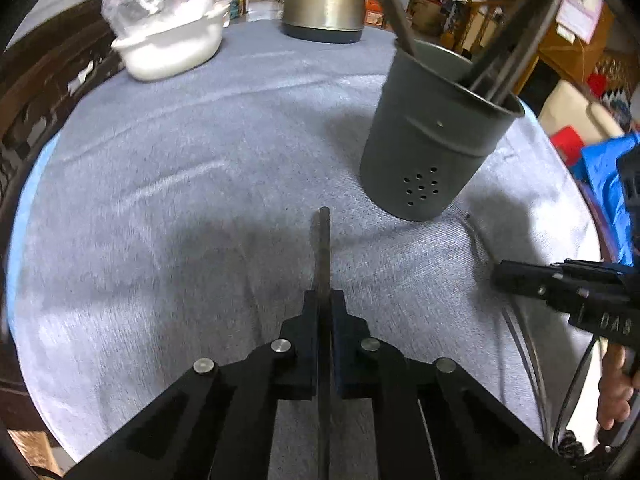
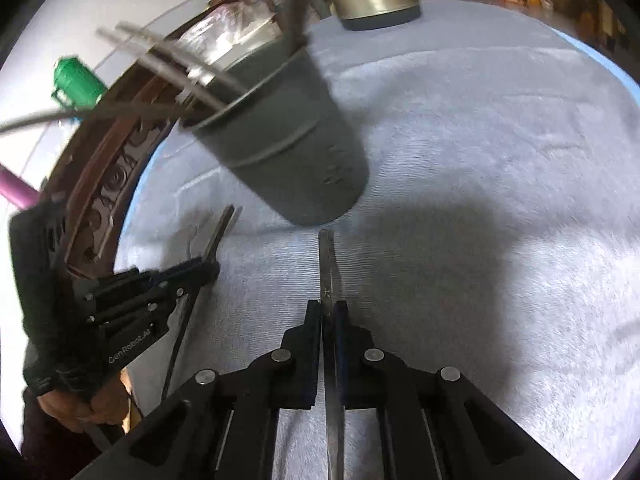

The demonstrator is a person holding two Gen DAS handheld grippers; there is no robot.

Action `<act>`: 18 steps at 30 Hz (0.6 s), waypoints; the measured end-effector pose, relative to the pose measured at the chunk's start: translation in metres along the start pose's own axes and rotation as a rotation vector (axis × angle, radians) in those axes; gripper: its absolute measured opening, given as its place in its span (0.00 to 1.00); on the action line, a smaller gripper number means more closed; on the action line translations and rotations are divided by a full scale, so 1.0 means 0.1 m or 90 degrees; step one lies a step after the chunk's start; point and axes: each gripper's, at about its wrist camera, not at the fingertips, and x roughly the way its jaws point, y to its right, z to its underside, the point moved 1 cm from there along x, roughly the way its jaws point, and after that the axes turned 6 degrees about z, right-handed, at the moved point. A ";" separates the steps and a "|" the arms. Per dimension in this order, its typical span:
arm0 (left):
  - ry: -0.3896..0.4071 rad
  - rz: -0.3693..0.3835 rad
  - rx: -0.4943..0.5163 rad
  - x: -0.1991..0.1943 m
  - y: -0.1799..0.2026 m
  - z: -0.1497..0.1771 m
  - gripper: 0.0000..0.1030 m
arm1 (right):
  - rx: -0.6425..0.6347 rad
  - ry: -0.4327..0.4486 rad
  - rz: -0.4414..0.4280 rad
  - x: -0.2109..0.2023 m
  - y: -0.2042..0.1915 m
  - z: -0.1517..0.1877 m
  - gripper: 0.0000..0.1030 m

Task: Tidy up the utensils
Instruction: 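Lift both held sticks over the holder cup and insert them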

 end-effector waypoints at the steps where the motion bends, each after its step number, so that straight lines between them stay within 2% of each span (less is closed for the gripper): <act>1: 0.001 0.007 -0.009 -0.01 -0.02 0.01 0.06 | 0.018 0.009 0.004 -0.04 0.06 -0.02 0.07; 4: -0.001 0.025 -0.032 -0.03 -0.06 0.03 0.06 | 0.057 0.019 0.019 -0.07 0.19 -0.09 0.07; 7: -0.011 0.021 -0.043 -0.02 -0.05 0.01 0.06 | 0.071 0.004 0.047 -0.02 0.23 -0.13 0.07; 10: -0.024 0.027 -0.052 0.00 -0.05 -0.05 0.10 | 0.094 -0.023 0.037 0.02 0.25 -0.14 0.10; 14: -0.032 0.042 -0.063 0.05 -0.04 -0.16 0.25 | 0.116 -0.054 0.042 0.06 0.33 -0.24 0.12; 18: -0.032 0.029 -0.054 0.12 0.02 -0.24 0.31 | 0.131 -0.045 0.045 0.04 0.40 -0.35 0.14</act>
